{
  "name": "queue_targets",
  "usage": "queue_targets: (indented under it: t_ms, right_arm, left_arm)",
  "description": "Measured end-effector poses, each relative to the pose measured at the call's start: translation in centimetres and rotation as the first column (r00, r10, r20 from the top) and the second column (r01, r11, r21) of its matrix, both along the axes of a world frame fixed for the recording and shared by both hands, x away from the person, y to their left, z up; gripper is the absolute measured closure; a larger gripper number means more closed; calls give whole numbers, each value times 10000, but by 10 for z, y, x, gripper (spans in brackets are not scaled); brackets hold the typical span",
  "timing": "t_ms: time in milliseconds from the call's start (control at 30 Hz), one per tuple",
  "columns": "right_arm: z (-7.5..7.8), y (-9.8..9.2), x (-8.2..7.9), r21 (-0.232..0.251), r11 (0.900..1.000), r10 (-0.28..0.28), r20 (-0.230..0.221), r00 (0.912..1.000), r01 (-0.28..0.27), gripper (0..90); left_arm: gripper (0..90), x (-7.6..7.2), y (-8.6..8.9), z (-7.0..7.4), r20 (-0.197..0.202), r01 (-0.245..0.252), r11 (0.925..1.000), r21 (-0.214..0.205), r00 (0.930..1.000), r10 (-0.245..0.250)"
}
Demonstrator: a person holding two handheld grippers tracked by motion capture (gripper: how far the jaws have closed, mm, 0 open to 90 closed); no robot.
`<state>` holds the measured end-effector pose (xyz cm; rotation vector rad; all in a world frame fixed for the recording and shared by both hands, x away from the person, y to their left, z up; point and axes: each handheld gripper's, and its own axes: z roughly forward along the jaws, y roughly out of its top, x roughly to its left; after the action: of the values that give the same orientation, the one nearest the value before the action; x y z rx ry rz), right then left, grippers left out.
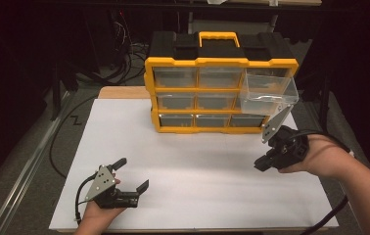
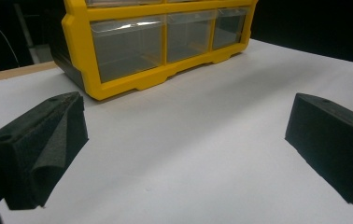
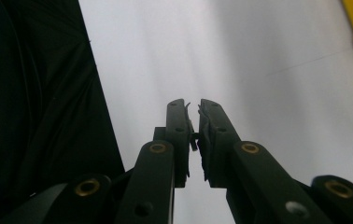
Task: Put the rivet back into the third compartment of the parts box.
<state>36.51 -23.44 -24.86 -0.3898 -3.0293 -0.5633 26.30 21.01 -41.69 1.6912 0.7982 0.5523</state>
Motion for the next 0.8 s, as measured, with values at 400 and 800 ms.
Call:
queue_targets:
  t_ms: [400,800]
  right_arm:
    - [55,-12,9,63,9992,-385,450,9982,382,839]
    - [103,-17,21,-107,9959,-891,875,9922,904,839]
  left_arm:
    - [4,-1,1,0,17,12,10000,35,10000,-12]
    - [4,-1,1,0,-6,-5,10000,-15,10000,5]
